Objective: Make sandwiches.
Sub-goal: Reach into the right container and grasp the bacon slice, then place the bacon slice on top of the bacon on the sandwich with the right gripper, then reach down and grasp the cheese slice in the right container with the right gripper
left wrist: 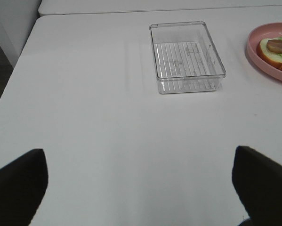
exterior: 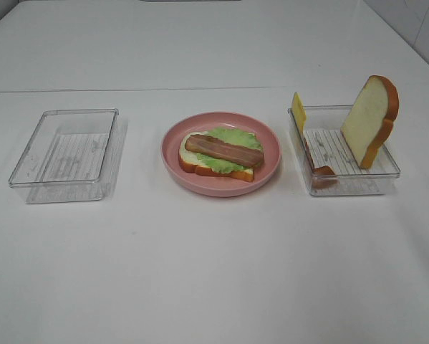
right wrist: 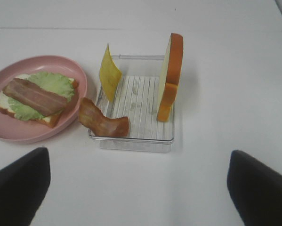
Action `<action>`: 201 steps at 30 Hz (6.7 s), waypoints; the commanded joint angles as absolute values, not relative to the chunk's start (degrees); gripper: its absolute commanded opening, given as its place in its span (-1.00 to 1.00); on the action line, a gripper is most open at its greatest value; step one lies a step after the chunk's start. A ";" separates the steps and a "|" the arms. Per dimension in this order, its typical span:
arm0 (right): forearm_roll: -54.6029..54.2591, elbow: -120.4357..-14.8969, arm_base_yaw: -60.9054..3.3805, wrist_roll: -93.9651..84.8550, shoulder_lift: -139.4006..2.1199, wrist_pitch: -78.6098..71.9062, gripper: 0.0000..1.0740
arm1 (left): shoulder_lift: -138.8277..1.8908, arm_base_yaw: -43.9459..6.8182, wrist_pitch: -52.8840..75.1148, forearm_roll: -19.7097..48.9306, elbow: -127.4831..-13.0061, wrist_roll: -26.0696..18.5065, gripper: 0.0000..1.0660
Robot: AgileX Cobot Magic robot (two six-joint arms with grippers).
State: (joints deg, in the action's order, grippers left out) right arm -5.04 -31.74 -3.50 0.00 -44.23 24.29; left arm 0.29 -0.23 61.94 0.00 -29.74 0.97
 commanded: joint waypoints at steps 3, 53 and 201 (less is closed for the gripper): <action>-5.33 -38.10 -3.32 -1.78 -54.95 27.85 0.84 | 1.03 -0.11 61.48 0.00 -29.56 1.09 0.87; -7.33 -83.08 -14.78 0.00 -113.67 51.85 0.84 | 1.03 -0.11 61.48 0.00 -29.56 1.09 0.87; 13.81 -113.96 -29.39 5.67 -128.74 61.13 0.60 | 1.03 -0.11 61.48 0.00 -29.56 1.09 0.87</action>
State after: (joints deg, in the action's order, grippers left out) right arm 14.09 -113.27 -29.45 6.70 -129.37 59.19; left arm 0.29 -0.23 61.88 0.00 -29.74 0.97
